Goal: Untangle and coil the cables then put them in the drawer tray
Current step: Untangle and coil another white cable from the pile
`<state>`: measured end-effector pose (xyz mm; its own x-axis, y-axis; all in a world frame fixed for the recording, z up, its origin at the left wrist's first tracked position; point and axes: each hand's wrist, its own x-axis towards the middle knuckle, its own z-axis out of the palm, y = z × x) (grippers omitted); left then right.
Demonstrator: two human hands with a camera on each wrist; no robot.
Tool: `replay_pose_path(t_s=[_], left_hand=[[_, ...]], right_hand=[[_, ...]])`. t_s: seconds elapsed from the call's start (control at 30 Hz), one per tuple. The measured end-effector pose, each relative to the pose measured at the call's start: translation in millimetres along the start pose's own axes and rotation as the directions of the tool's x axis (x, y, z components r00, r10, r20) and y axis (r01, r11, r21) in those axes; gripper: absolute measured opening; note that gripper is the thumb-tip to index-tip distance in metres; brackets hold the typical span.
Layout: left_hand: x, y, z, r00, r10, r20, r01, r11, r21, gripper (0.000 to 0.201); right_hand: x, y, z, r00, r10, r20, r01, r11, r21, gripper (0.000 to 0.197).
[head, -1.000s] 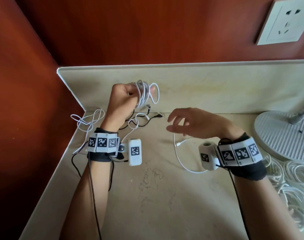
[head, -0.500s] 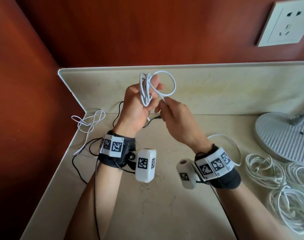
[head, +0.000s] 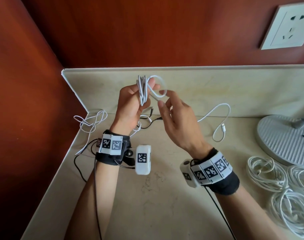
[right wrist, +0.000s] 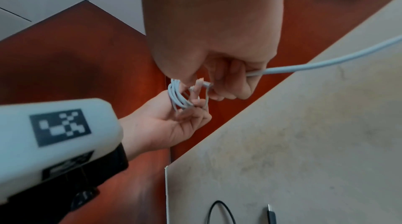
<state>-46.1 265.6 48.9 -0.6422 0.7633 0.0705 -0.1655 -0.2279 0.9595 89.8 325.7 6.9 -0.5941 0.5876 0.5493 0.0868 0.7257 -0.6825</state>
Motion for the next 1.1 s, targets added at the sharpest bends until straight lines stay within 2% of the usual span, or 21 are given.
replay_pose_path(t_s=[0.13,0.27,0.33,0.43,0.5,0.63,0.77,0.87,0.97,1.03,1.1], left_hand=[[-3,5,4,0.997,-0.006,0.073,0.010,0.999,-0.051,0.023],[0,3,-1,0.999,-0.027,0.032,0.026,0.999,0.027,0.031],[2,1,-2,0.999,-0.042,0.015,0.041,0.997,0.063,0.030],[3,-2,-3,0.999,-0.040,0.029,0.038,0.998,0.052,0.026],[2,-2,-4,0.998,-0.050,0.032,0.048,0.997,0.052,0.016],[-2,4,-2,0.997,-0.060,0.052,0.059,0.998,0.021,0.014],[-4,6,0,0.996,-0.053,0.067,0.053,0.999,0.001,0.023],[-2,2,-2,0.994,-0.073,0.083,0.075,0.997,-0.022,0.023],[-4,3,0,0.987,-0.081,0.137,0.090,0.994,-0.058,0.022],[-4,2,-2,0.986,-0.081,0.144,0.084,0.996,-0.016,0.029],[-3,0,-4,0.987,-0.068,0.145,0.064,0.998,0.029,0.028]], right_hand=[[-3,1,6,1.000,-0.021,-0.002,0.021,1.000,-0.019,0.037],[-2,-5,0,0.981,0.046,-0.189,-0.028,0.995,0.094,0.034],[-1,-8,-5,0.986,-0.014,-0.164,0.021,0.999,0.039,0.041],[-3,-8,-7,0.989,-0.095,-0.112,0.091,0.995,-0.042,0.035],[-3,-5,-6,0.986,-0.099,-0.131,0.097,0.995,-0.025,0.035],[1,0,-5,0.982,-0.106,-0.155,0.113,0.993,0.032,0.041],[2,1,-4,0.988,-0.057,-0.144,0.085,0.976,0.203,0.047],[4,0,-3,0.994,0.005,-0.110,0.029,0.951,0.309,0.038],[4,-2,3,0.997,0.018,-0.081,0.008,0.950,0.314,0.035],[4,-2,7,0.997,0.024,-0.069,-0.003,0.956,0.295,0.038],[4,-2,10,0.999,0.032,-0.045,-0.018,0.958,0.287,0.040]])
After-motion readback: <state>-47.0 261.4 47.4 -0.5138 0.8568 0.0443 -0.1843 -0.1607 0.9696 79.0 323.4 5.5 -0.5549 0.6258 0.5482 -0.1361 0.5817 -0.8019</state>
